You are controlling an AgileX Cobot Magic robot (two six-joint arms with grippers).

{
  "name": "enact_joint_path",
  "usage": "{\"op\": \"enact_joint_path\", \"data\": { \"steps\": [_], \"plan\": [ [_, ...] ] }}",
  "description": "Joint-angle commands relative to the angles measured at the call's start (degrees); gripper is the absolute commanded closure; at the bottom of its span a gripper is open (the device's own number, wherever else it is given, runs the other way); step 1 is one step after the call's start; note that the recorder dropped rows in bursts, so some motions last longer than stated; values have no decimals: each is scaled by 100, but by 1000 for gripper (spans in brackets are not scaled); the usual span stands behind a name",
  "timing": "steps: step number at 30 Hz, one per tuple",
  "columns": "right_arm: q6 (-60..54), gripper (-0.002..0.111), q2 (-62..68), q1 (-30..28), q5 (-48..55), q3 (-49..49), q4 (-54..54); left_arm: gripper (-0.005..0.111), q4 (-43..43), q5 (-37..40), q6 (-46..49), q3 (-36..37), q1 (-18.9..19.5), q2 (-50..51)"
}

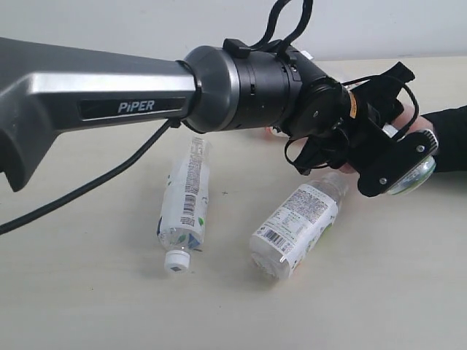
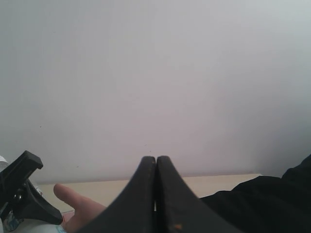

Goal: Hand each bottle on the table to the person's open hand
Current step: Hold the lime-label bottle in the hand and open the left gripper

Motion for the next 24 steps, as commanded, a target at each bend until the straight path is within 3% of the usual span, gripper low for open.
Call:
{"op": "enact_joint_path", "data": {
  "steps": [1,6,10,16,24],
  "plan": [
    [-14,108,-28,-39,-53,25,-3,76,-79,-8,-45,-42,9,1],
    [-14,108,-28,-39,-53,25,-3,54,-79,-8,-45,-42,9,1],
    [-14,108,-28,-39,-53,25,-3,49,-79,-8,-55,-42,9,1],
    [-14,108,-28,-39,-53,25,-3,32,-79,-77,-333,-42,9,1],
    [-14,108,-28,-39,-53,25,-3,28,-79,-77,-333,-42,9,1]
  ]
}}
